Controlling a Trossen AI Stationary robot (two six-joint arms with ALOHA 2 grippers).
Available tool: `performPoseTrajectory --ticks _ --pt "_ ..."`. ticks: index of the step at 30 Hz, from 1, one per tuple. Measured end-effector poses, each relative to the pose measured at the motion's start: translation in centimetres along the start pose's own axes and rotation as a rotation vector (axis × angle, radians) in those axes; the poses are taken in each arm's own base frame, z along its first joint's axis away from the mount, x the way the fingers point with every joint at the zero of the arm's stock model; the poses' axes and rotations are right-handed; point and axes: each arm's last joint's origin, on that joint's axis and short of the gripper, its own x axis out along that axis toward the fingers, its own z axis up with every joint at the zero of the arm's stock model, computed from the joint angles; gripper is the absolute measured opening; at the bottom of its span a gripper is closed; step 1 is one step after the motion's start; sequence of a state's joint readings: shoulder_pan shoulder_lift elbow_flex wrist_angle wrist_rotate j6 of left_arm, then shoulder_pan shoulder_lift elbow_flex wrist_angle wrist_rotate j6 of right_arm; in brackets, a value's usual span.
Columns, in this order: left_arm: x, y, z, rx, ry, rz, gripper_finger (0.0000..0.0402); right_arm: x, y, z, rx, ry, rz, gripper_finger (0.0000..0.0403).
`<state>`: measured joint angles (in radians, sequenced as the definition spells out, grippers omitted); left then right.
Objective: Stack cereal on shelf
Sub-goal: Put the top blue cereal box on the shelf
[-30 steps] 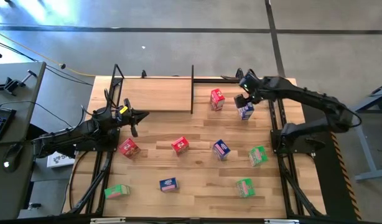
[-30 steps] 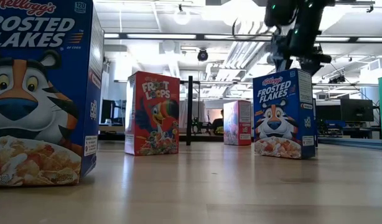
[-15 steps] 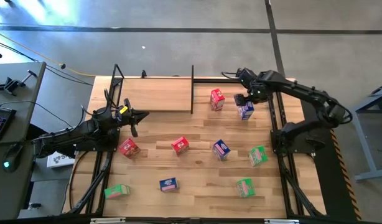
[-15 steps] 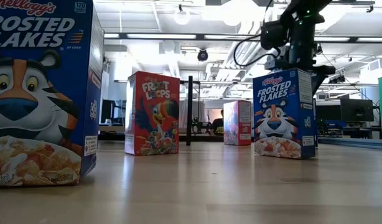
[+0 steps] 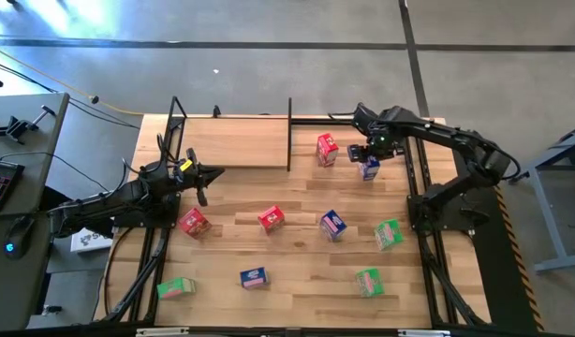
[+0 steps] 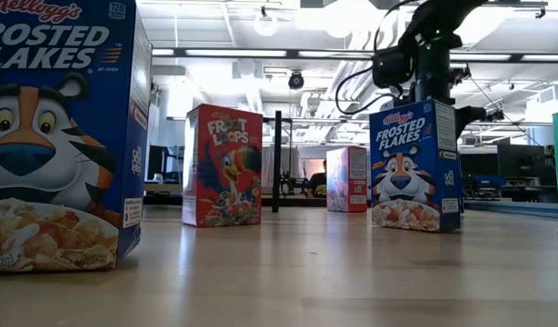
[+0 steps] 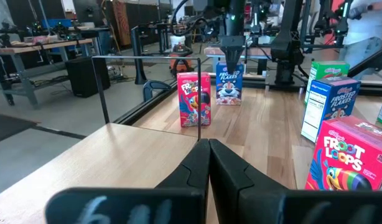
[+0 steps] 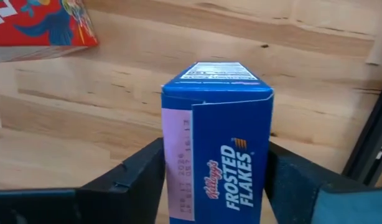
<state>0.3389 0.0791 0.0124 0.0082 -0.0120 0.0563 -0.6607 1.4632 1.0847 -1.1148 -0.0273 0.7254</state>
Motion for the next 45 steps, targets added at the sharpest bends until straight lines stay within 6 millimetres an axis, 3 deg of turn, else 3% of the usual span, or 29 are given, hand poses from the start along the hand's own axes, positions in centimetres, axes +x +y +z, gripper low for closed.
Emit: performPoseTrajectory --ticks 8,12,15,19,25,30,34,37,45 --pt "0.0 0.0 0.0 0.0 0.0 0.0 0.0 -0.3 0.2 -0.4 -0.026 -0.006 0.008 0.0157" --pt "0.0 0.0 0.0 0.0 -0.001 0.0 0.0 -0.6 0.2 -0.4 -0.046 -0.009 0.01 0.0152" --pt "0.0 0.0 0.0 0.0 -0.001 0.0 0.0 -2.0 0.5 0.0 -0.069 -0.038 0.019 0.0155" --pt "0.0 0.0 0.0 0.0 -0.001 0.0 0.0 -5.6 1.3 0.8 -0.118 -0.121 0.059 0.0157" --pt "0.0 0.0 0.0 0.0 -0.001 0.0 0.0 -12.8 3.5 1.7 -0.316 -0.36 0.157 0.0158" --pt "0.0 0.0 0.0 0.0 -0.001 0.0 0.0 -18.0 6.8 2.6 -0.533 -0.551 0.204 0.0158" --pt "0.0 0.0 0.0 0.0 0.0 0.0 0.0 -20.5 10.1 4.0 -0.723 -0.656 0.214 0.0158" --pt "0.0 0.0 0.0 0.0 -0.001 0.0 0.0 -20.6 12.7 5.5 -0.868 -0.698 0.224 0.0158" --pt "0.0 0.0 0.0 0.0 -0.001 -0.002 0.0 -16.0 15.5 8.5 -1.052 -0.707 0.276 0.0158"
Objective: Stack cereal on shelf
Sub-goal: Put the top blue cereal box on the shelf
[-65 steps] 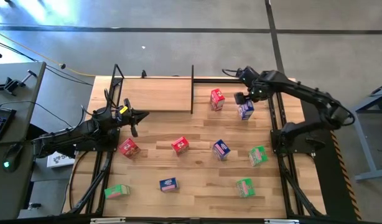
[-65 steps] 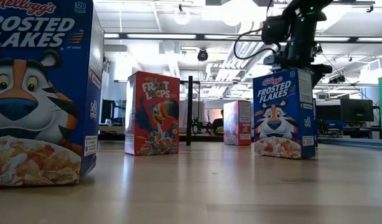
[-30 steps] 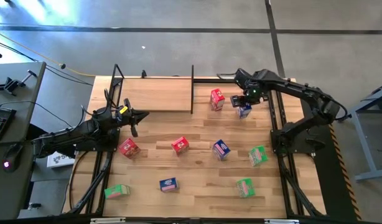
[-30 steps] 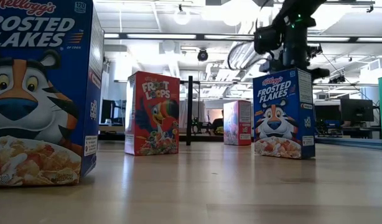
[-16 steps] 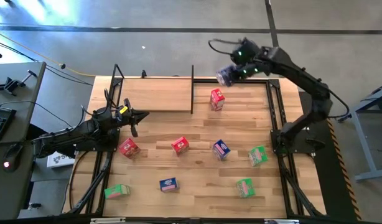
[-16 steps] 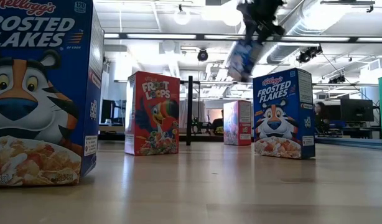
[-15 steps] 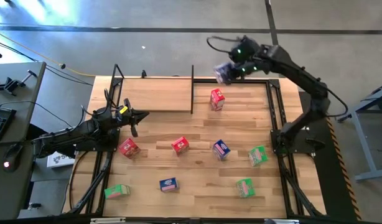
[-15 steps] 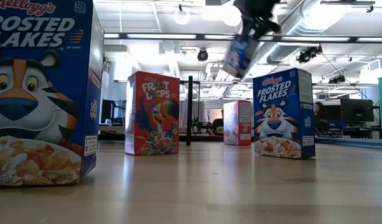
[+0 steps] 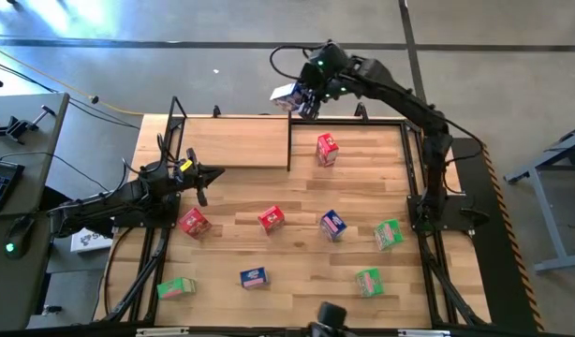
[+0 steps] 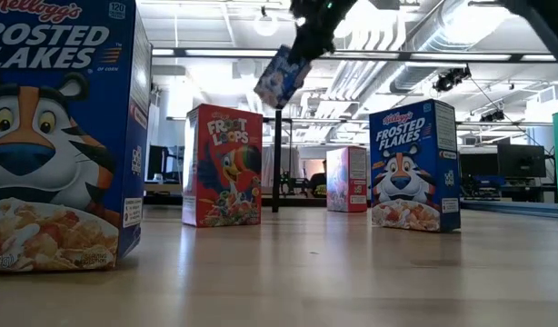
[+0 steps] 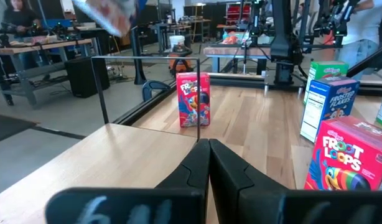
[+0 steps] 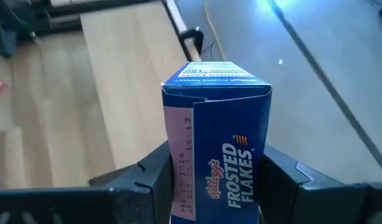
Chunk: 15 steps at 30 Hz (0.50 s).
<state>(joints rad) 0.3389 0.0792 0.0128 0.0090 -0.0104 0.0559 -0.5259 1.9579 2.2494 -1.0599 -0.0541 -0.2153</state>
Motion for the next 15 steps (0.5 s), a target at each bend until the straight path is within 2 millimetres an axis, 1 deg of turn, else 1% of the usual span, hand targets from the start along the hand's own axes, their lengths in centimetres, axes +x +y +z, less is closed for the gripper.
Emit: performPoseTrajectory --ticks 2,5,7,11,13,15 --pt "0.0 0.0 0.0 0.0 -0.001 0.0 0.0 0.9 0.0 0.2 -0.018 -0.019 0.012 0.0158" --pt "0.0 0.0 0.0 0.0 0.0 0.001 0.0 1.4 0.7 0.6 -0.043 -0.052 0.071 0.0158" --pt "0.0 0.0 0.0 0.0 0.0 0.002 0.0 2.3 1.3 0.6 -0.053 -0.038 0.105 0.0158" --pt "0.0 0.0 0.0 0.0 0.0 0.002 0.0 4.4 3.3 0.3 -0.089 0.007 0.162 0.0158" --pt "0.0 0.0 0.0 0.0 0.0 0.002 0.0 5.3 4.6 0.3 -0.116 0.018 0.187 0.0158" --pt "0.0 0.0 0.0 0.0 0.001 0.002 0.0 6.7 5.8 0.2 -0.136 0.04 0.211 0.0158"
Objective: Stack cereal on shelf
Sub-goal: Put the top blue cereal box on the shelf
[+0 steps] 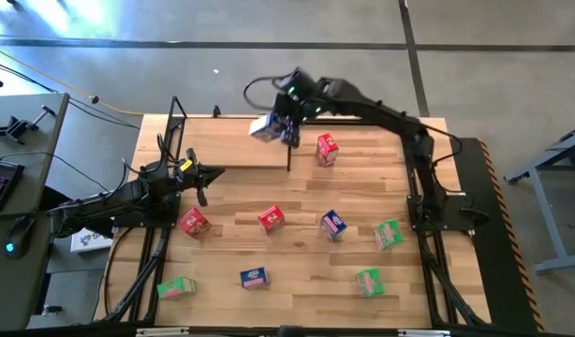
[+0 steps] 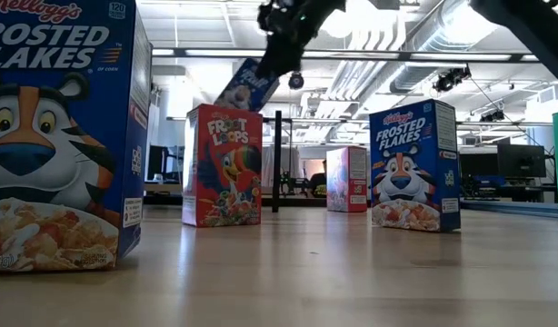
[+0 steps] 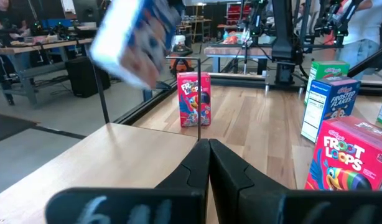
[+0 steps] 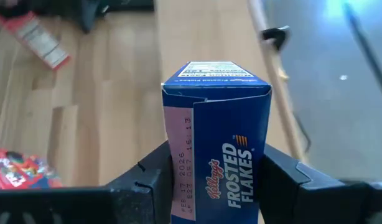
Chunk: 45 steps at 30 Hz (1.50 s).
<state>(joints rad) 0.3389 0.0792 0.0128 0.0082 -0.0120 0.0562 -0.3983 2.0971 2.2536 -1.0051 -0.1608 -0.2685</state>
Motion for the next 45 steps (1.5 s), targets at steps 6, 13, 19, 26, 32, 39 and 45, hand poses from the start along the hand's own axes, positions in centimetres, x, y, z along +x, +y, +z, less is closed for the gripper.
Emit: performPoseTrajectory --ticks 6,13,19,26,32,39,45 --pt "0.0 0.0 0.0 0.0 0.0 0.0 0.0 4.5 1.9 -0.6 -0.028 0.088 0.041 0.0158" --pt "0.0 0.0 0.0 0.0 0.0 0.0 0.0 7.3 2.0 -1.6 -0.037 0.169 -0.019 0.0158" --pt "0.0 0.0 0.0 0.0 0.0 0.0 0.0 7.6 1.8 -1.7 -0.041 0.193 -0.092 0.0175" --pt "0.0 0.0 0.0 0.0 0.0 0.0 0.0 7.6 1.9 -1.7 -0.03 0.191 -0.096 0.0216" --pt "0.0 0.0 0.0 0.0 0.0 0.0 0.0 7.6 1.8 -1.6 -0.033 0.193 -0.157 0.0229" --pt "0.0 0.0 0.0 0.0 0.0 0.0 0.0 5.3 2.9 0.7 -0.105 0.128 -0.265 0.0229" --pt "0.0 0.0 0.0 0.0 0.001 0.0 0.0 4.1 4.9 0.9 -0.061 0.129 -0.19 0.0209"
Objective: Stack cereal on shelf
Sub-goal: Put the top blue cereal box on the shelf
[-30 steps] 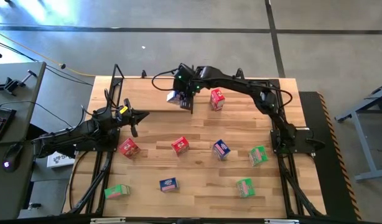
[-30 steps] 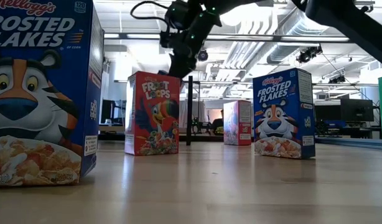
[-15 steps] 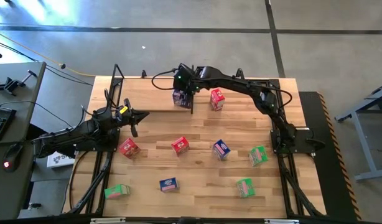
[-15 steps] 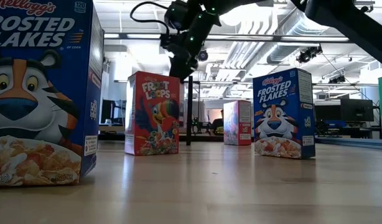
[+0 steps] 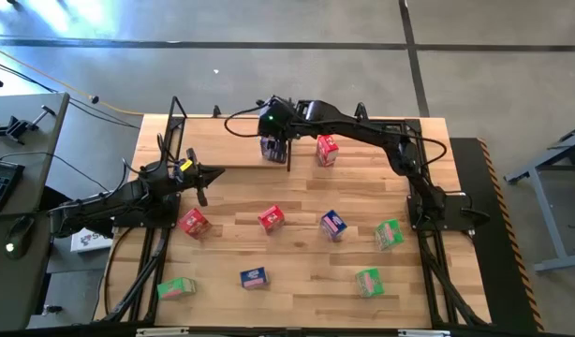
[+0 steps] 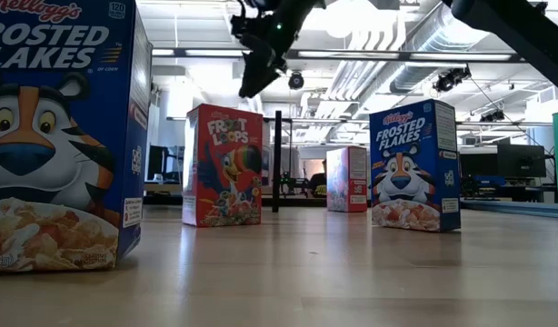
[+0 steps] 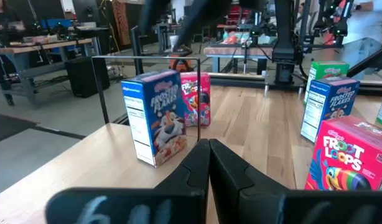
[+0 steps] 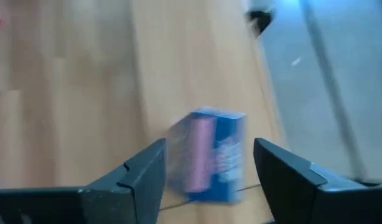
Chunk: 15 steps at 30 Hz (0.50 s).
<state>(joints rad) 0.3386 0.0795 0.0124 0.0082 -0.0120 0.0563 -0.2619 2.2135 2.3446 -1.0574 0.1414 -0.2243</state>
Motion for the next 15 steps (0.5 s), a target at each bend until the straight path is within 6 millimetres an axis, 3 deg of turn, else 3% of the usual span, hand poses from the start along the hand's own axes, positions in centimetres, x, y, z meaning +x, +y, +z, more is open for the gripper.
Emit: performPoseTrajectory --ticks 5,9,12,15 --pt "0.0 0.0 0.0 0.0 -0.001 0.0 0.0 1.0 3.2 -0.7 0.006 0.082 0.065 0.0131" --pt "0.0 0.0 0.0 0.0 0.0 0.0 0.0 3.1 5.7 -1.6 -0.001 0.118 0.055 0.0054" --pt "0.0 0.0 0.0 0.0 0.0 0.0 0.0 4.9 6.5 -2.4 0.003 0.123 -0.011 0.0017" --pt "0.0 0.0 0.0 0.0 0.0 0.0 0.0 6.1 6.5 -3.0 0.054 0.123 -0.053 0.0005"
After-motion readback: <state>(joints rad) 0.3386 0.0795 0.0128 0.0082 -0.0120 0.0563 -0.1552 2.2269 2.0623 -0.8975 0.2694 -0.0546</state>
